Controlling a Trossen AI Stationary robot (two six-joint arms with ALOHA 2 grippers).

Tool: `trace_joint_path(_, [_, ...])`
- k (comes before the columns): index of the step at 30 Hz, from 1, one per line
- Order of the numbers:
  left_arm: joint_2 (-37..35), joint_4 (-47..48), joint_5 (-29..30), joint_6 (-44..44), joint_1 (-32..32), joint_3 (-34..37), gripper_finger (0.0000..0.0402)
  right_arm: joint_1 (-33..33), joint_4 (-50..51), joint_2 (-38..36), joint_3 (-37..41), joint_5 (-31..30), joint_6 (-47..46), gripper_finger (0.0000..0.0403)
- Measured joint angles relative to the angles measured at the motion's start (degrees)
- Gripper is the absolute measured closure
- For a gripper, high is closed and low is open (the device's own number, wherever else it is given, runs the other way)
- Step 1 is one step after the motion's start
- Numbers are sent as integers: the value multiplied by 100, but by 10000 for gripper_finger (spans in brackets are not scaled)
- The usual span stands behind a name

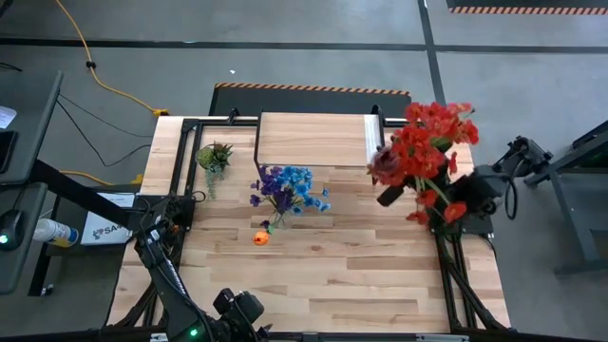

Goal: Pick and place flowers into a vace then onto a shelf
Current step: Put the right transparent crystal vase with flowers on the shelf

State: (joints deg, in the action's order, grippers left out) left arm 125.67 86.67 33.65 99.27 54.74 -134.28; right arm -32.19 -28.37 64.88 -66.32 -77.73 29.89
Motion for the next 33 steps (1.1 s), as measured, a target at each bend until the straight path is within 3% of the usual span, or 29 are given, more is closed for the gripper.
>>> trace_joint_path(6, [0,0,2,2,0,0,110,641,618,0,2,538,-736,256])
trace_joint_path(13, [0,-4,4,2,0,0,110,1451,2198,0,7,1270,-2402,256])
trace_joint_path(18, [0,-4,4,2,0,0,110,1971,2959,0,9,1661,-3101,256])
trace_joint_path(33, [0,-5,6,4,2,0,110,3196,3121,9,9,2870,-3163,256])
